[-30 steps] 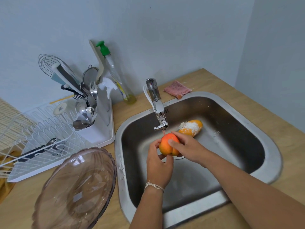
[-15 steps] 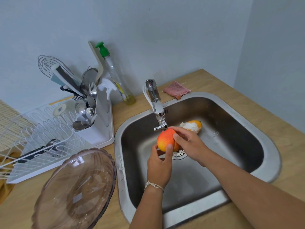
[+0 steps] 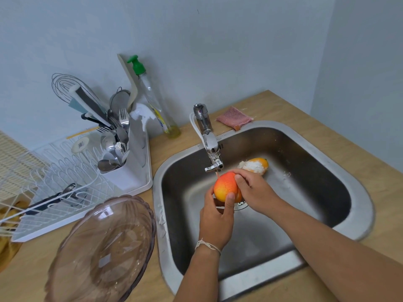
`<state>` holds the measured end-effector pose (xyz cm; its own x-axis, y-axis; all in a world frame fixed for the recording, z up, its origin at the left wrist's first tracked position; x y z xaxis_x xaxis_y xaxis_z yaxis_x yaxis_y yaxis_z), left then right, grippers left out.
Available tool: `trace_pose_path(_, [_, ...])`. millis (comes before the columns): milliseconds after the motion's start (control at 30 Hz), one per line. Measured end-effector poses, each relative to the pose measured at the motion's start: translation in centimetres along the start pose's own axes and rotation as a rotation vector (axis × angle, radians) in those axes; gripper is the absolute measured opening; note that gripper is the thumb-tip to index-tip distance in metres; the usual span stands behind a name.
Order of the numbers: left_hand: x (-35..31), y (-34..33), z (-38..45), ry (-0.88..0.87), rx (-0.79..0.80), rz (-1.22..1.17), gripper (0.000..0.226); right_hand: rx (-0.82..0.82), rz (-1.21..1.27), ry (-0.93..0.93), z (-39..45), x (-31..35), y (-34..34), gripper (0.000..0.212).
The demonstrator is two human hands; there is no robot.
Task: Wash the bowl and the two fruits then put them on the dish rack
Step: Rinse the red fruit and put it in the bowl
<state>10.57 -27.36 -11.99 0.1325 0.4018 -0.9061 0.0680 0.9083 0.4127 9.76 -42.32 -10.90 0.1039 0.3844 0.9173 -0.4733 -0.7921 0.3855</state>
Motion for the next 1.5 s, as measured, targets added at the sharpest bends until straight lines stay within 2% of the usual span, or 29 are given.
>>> trace_pose_path(133, [-0.7, 0.4, 0.0, 0.008, -0.026, -0.056, 0.049, 0.118, 0.110, -0.125, -0.1, 0.1, -0.4, 0.036])
trace_pose_path(233, [-0.8, 0.8, 0.3, 0.061, -0.057, -0.113, 0.037, 0.222, 0.192, -0.169, -0.5, 0.5, -0.7, 0.054])
trace_pose_path(333, [-0.7, 0.8, 0.5, 0.095, -0.036, -0.140, 0.046, 0.221, 0.106, -0.113, -0.5, 0.3, -0.7, 0.065])
trace_pose_path(433, [-0.7, 0.5, 0.5, 0.108, -0.030, -0.141, 0.050, 0.217, 0.098, -0.096, -0.3, -0.1, -0.6, 0.068])
trace_pose_path(633, [-0.2, 0.7, 0.7, 0.117, -0.103, -0.081, 0.055, 0.158, 0.098, 0.026, -0.7, -0.1, -0.6, 0.044])
trace_pose_path(800, [-0.6, 0.8, 0.6, 0.102, -0.115, -0.065, 0.059, 0.175, 0.047, 0.089, -0.8, -0.1, -0.5, 0.068])
trace_pose_path(900, [-0.8, 0.7, 0.5, 0.117, -0.097, -0.083, 0.060, 0.168, 0.024, 0.091, -0.8, -0.2, -0.5, 0.074])
trace_pose_path(1133, [0.0, 0.4, 0.4, 0.073, -0.091, -0.018, 0.072, 0.155, -0.005, 0.029, -0.5, -0.4, -0.7, 0.060])
trace_pose_path(1200, [-0.4, 0.5, 0.3, 0.020, -0.103, -0.011, 0.071, 0.147, -0.021, 0.034, -0.4, -0.4, -0.6, 0.065])
trace_pose_path(1300, [-0.4, 0.9, 0.3, -0.005, -0.166, -0.040, 0.073, 0.158, -0.018, 0.061, -0.5, -0.6, -0.8, 0.062])
trace_pose_path(1367, [-0.7, 1.2, 0.2, -0.051, -0.210, -0.055, 0.073, 0.154, 0.034, 0.000, -0.5, -0.5, -0.8, 0.058])
trace_pose_path(1500, [-1.0, 1.1, -0.1, -0.147, -0.221, 0.008, 0.071, 0.137, -0.013, -0.176, -0.2, -0.4, -0.4, 0.085])
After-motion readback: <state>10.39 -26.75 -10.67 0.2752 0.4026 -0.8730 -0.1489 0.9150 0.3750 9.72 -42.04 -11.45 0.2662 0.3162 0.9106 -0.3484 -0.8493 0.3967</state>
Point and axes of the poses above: each hand's wrist, its own z-axis towards the middle knuckle, its own y-axis out of the back of the hand, x = y × z, the point moved 2 cm from there along z, towards the middle knuckle, and after that the axes turned 12 degrees about -x, right-handed, at the moved point
